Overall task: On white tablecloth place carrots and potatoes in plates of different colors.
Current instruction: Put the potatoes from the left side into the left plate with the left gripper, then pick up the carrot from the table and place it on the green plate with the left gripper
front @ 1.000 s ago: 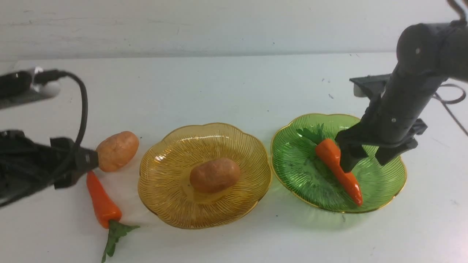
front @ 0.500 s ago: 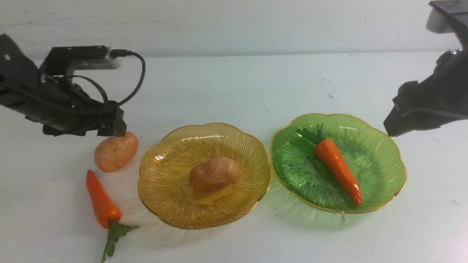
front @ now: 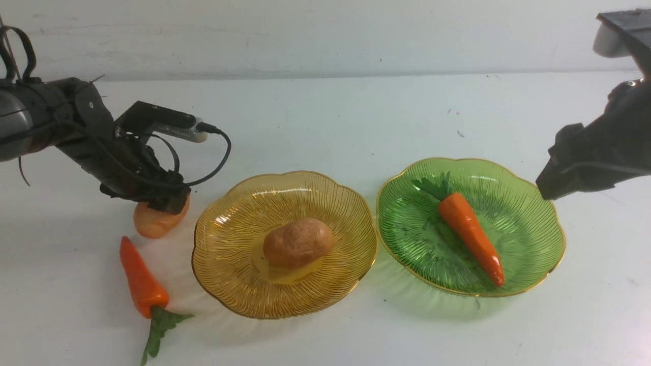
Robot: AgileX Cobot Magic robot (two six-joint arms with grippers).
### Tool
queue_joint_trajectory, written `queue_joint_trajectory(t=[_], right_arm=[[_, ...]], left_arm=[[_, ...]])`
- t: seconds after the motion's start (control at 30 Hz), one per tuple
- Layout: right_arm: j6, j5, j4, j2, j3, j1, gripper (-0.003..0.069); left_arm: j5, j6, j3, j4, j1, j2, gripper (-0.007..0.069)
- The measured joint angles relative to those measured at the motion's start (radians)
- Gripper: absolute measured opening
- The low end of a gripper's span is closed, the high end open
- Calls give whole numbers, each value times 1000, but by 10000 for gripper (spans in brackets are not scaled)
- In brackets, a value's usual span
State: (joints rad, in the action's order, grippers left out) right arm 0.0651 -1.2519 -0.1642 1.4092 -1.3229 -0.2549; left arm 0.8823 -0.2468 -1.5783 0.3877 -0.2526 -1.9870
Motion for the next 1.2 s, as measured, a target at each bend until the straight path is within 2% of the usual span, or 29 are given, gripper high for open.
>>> queue_joint_trajectory(t=[0.07, 0.1, 0.17, 0.27, 0.33, 0.43, 0.5, 0.67, 0.77, 0.87, 1.1, 1.2], right_arm=[[2, 0, 0, 0, 0, 0, 453], [4, 0, 0, 0, 0, 0, 453], [11, 0, 0, 0, 0, 0, 453], [18, 0, 0, 0, 0, 0, 453], [18, 0, 0, 0, 0, 0, 453], [18, 0, -4, 0, 0, 0, 453], [18, 0, -5, 0, 0, 0, 453], [12, 0, -5, 5, 0, 0, 453], [3, 0, -5, 19, 0, 0, 453], [0, 0, -5, 20, 0, 0, 453], [0, 0, -6, 20, 0, 0, 453], [0, 0, -6, 20, 0, 0, 453]], left_arm=[[33, 51, 0, 0, 14, 27, 609], [70, 74, -2, -10, 23, 50, 554], [167, 107, -4, -56, 31, 104, 393], [293, 163, 14, -212, 33, 217, 115], [326, 226, 58, -308, 37, 282, 32], [340, 364, 213, -395, 67, 355, -2], [318, 402, 297, -388, 96, 358, -3], [202, 406, 417, -288, 180, 302, 3], [137, 407, 422, -207, 222, 245, 53], [103, 410, 422, -180, 223, 202, 165], [77, 435, 422, -196, 223, 186, 520], [49, 439, 422, -212, 223, 172, 593]])
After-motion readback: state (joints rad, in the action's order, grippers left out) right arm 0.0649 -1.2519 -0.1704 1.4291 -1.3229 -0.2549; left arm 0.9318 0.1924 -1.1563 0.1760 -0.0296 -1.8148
